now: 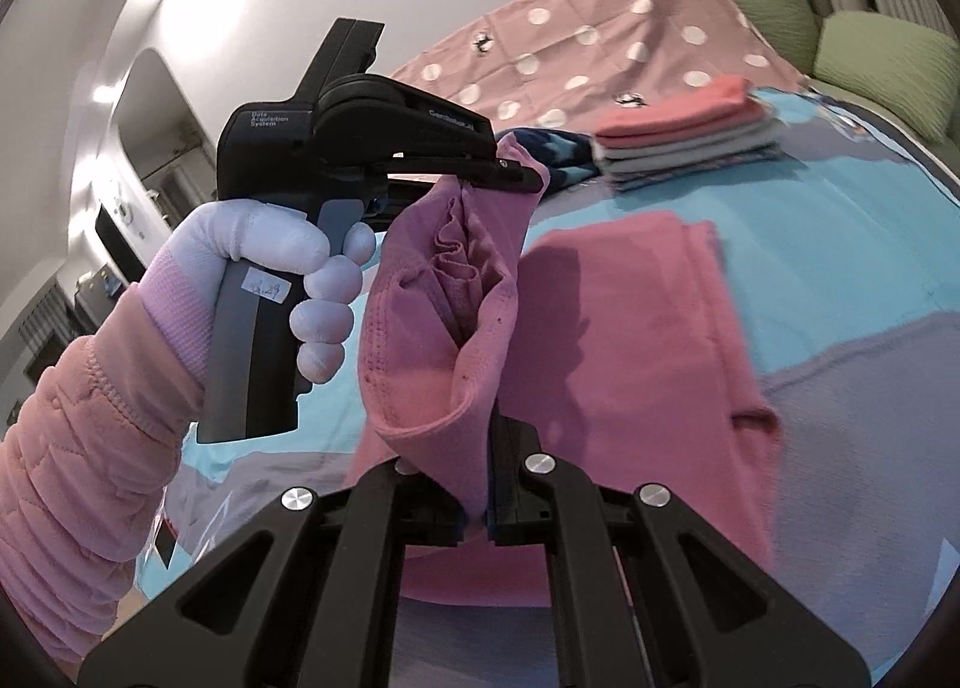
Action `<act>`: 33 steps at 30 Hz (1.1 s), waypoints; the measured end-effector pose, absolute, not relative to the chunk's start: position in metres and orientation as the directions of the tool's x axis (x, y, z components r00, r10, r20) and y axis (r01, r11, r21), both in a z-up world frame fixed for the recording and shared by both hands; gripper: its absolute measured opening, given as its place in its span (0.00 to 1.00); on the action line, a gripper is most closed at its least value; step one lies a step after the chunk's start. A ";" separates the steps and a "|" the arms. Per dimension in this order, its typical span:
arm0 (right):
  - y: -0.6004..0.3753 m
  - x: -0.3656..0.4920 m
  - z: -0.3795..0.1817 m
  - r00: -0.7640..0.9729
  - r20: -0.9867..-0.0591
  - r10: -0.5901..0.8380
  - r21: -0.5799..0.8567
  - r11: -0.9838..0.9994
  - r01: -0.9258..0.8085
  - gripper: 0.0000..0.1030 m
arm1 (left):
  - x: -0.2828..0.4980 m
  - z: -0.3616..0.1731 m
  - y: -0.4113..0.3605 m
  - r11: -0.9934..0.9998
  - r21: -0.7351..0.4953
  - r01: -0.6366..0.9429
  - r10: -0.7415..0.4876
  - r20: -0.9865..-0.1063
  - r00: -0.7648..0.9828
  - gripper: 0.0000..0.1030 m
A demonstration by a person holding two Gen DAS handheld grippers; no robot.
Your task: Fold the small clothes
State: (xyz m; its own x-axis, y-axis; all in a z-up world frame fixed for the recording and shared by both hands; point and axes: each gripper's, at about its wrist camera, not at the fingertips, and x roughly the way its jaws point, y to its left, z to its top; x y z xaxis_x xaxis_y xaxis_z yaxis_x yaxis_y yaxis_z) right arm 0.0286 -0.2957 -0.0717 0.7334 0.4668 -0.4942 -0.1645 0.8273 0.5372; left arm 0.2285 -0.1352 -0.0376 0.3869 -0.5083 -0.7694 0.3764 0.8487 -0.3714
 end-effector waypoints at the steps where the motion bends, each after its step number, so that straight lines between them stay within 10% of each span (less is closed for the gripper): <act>1: -0.299 0.028 -0.074 0.734 -0.498 0.463 0.541 0.827 -0.155 0.04 | 0.229 -0.040 -0.143 0.850 -0.363 0.380 -0.502 -0.776 0.382 0.11; 14: -0.332 0.019 -0.107 0.694 -0.544 0.471 0.605 0.794 -0.065 0.04 | 0.223 -0.074 -0.217 0.893 -0.176 0.414 -0.345 -0.858 0.381 0.19; 21: -0.350 0.020 -0.124 0.639 -0.549 0.539 0.693 0.721 -0.014 0.13 | 0.215 -0.067 -0.228 0.876 -0.177 0.450 -0.373 -0.839 0.396 0.46; 33: -0.374 0.010 -0.135 0.620 -0.491 0.612 0.782 0.623 0.005 0.21 | 0.166 -0.030 -0.205 0.850 -0.122 0.512 -0.408 -0.769 0.492 0.63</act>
State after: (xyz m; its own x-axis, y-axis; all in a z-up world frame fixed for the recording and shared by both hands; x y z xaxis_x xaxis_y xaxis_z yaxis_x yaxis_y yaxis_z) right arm 0.0104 -0.3743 -0.1354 0.6196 0.6121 -0.4914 0.0054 0.6228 0.7824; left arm 0.1658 -0.2048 -0.0295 0.4921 -0.4076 -0.7692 0.5125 0.8499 -0.1225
